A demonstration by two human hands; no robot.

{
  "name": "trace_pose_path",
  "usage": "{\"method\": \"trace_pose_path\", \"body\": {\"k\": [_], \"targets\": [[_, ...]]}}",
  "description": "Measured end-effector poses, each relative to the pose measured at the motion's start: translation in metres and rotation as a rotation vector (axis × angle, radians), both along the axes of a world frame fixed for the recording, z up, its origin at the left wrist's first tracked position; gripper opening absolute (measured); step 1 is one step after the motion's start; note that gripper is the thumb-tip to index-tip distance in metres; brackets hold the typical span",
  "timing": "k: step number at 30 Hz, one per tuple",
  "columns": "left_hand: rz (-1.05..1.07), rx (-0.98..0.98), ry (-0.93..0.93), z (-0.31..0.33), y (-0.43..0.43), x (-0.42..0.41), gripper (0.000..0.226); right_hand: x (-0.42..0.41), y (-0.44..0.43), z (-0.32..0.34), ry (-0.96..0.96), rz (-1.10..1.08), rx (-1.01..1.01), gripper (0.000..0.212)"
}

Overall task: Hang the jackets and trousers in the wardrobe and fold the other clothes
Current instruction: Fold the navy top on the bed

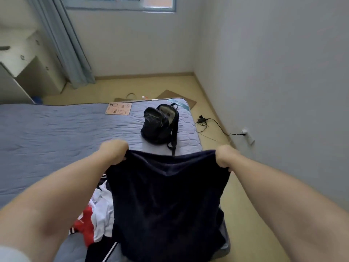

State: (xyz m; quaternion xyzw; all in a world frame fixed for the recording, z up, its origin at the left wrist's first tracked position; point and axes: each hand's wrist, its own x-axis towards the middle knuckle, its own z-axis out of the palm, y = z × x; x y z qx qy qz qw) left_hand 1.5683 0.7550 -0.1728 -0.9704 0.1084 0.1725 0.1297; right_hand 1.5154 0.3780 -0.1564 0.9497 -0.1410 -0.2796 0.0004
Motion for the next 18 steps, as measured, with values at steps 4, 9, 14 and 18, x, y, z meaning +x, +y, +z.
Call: {"method": "trace_pose_path", "body": {"k": [4,9,14,18], "targets": [[0.16,-0.159,-0.499,0.072,-0.003,0.063,0.018,0.081,-0.02,0.052,-0.567,-0.295,0.255,0.024],[0.211,-0.297,-0.888,0.182,0.0,0.098,0.014,0.132,-0.02,0.151,-0.933,-0.249,0.442,0.019],[0.292,-0.4,-1.161,0.242,0.016,0.097,0.01,0.133,-0.028,0.218,-1.159,-0.184,0.567,0.017],[0.185,-0.344,-1.184,0.233,0.03,0.083,0.011,0.129,-0.04,0.217,-1.123,-0.079,0.577,0.016]]}}
